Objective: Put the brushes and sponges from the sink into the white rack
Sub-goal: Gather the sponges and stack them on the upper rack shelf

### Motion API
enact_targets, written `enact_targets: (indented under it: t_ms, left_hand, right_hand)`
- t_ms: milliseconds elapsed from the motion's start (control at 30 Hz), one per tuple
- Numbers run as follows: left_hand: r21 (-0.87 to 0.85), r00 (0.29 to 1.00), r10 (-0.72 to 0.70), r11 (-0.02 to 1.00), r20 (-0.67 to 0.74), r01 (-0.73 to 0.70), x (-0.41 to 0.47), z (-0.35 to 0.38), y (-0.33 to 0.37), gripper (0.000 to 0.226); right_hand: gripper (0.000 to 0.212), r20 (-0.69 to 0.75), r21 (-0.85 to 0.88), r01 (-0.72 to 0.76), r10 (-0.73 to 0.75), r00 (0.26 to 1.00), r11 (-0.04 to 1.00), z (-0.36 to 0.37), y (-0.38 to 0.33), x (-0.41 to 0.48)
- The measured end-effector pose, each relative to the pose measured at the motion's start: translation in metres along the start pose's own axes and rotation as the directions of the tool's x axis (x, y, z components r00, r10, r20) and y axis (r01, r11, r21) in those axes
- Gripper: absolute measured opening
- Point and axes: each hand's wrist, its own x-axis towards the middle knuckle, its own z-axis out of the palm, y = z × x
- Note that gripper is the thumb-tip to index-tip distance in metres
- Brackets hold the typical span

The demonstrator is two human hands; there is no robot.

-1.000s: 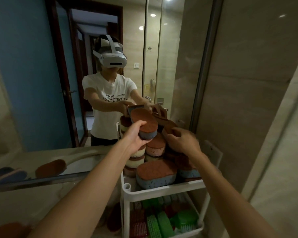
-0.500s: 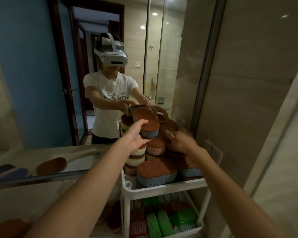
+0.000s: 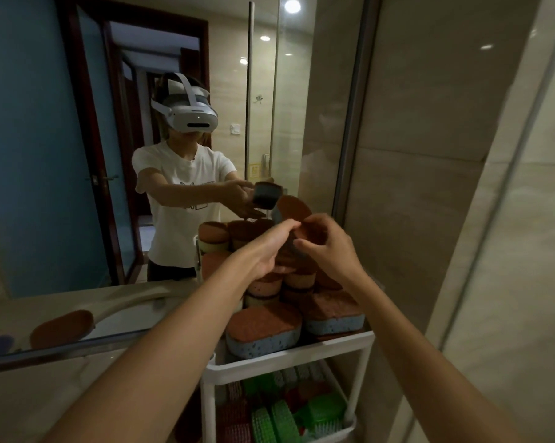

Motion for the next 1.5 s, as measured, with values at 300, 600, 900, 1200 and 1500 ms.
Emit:
enact_targets:
  t_ms: [300, 600, 900, 1200, 1500]
  left_hand:
    - [0.916, 0.958, 0.266, 0.347, 0.107, -0.199, 0.008, -0.003, -0.029, 0.053]
    - [0.969, 0.984, 0.110, 0.187, 0.143, -0.162, 0.012, -0.008, -0.046, 0.055]
    - [0.971, 0.988, 0.096, 0.194, 0.122, -0.139, 0.009, -0.005, -0.043, 0.056]
    - [0.871, 0.988, 0.151, 0.478, 0.045, -0.113, 0.004, -0.003, -0.030, 0.052]
    - [0.637, 0.761, 0.549, 0.733, -0.347, -0.238, -0.074, -0.043, -0.023, 0.018]
  right_hand:
    - [0.048, -0.015, -0.159, -0.251, 0.251, 0.968, 0.955, -0.012, 0.058, -0.003]
    - [0.044, 0.143, -0.302, -0.209, 0.261, 0.955, 0.930, 0.001, 0.063, -0.005]
    - [0.048, 0.220, -0.657, -0.096, 0.312, 0.924, 0.748, 0.004, 0.047, -0.006]
    - [0.046, 0.227, -0.644, -0.091, 0.303, 0.926, 0.759, 0.002, 0.027, -0.013]
    - [0.026, -0.087, -0.076, 0.106, -0.113, 0.990, 0.991, 0.052, -0.055, -0.064]
